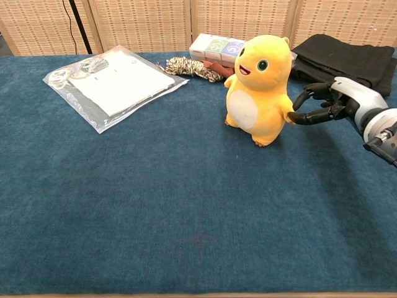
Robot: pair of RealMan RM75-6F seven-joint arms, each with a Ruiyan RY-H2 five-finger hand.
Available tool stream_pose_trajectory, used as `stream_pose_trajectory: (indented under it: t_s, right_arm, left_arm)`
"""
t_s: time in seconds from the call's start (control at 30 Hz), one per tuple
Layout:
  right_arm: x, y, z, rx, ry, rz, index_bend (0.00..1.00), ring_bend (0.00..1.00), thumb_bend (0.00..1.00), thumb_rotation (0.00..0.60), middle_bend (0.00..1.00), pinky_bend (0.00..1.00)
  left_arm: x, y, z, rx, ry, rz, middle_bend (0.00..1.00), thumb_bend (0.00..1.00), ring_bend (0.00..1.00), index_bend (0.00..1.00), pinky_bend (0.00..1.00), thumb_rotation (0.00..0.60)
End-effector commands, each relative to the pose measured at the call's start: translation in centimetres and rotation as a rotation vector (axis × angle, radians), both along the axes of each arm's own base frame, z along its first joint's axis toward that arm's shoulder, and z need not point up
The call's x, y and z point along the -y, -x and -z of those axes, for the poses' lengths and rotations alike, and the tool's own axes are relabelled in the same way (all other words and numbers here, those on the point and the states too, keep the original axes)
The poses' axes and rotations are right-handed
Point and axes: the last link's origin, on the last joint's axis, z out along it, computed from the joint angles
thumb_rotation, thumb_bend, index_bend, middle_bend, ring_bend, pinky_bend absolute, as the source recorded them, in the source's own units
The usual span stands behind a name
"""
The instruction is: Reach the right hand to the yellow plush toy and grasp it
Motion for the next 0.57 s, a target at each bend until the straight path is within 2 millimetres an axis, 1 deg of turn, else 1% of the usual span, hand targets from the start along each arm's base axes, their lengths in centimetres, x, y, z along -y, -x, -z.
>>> stream_pose_trajectory:
  t_s: [0.03, 0.1, 0.23, 0.33, 0.57]
  right_arm:
    - [0.13, -0.04, 0.02, 0.001, -0.003, 0.006, 0.56, 0.00, 0.48, 0.600, 0.08, 0.00]
    - [0.21, -0.02, 0.08, 0.002, -0.005, 0.010, 0.58, 0.00, 0.59, 0.600, 0.10, 0.00]
    - [0.33, 0.05, 0.22, -0.001, -0.008, 0.018, 0.62, 0.00, 0.73, 0.600, 0.11, 0.00]
    - [0.33, 0.06, 0.33, -0.007, -0.010, 0.019, 0.63, 0.00, 0.77, 0.600, 0.11, 0.00]
    - [0.16, -0.15, 0.43, -0.016, -0.013, 0.013, 0.64, 0.00, 0.79, 0.600, 0.12, 0.00]
  left_arm:
    - [0.01, 0.00, 0.00, 0.000, 0.000, 0.001, 0.00, 0.00, 0.00, 0.00, 0.00, 0.600]
    - [0.01, 0.01, -0.01, 0.000, -0.001, 0.001, 0.00, 0.00, 0.00, 0.00, 0.00, 0.600]
    - [-0.03, 0.02, 0.00, 0.000, 0.000, 0.000, 0.00, 0.00, 0.00, 0.00, 0.00, 0.600]
    - [-0.03, 0.01, 0.02, -0.001, 0.001, 0.000, 0.00, 0.00, 0.00, 0.00, 0.00, 0.600]
    - [-0.04, 0.02, -0.01, -0.001, 0.001, 0.000, 0.00, 0.00, 0.00, 0.00, 0.00, 0.600]
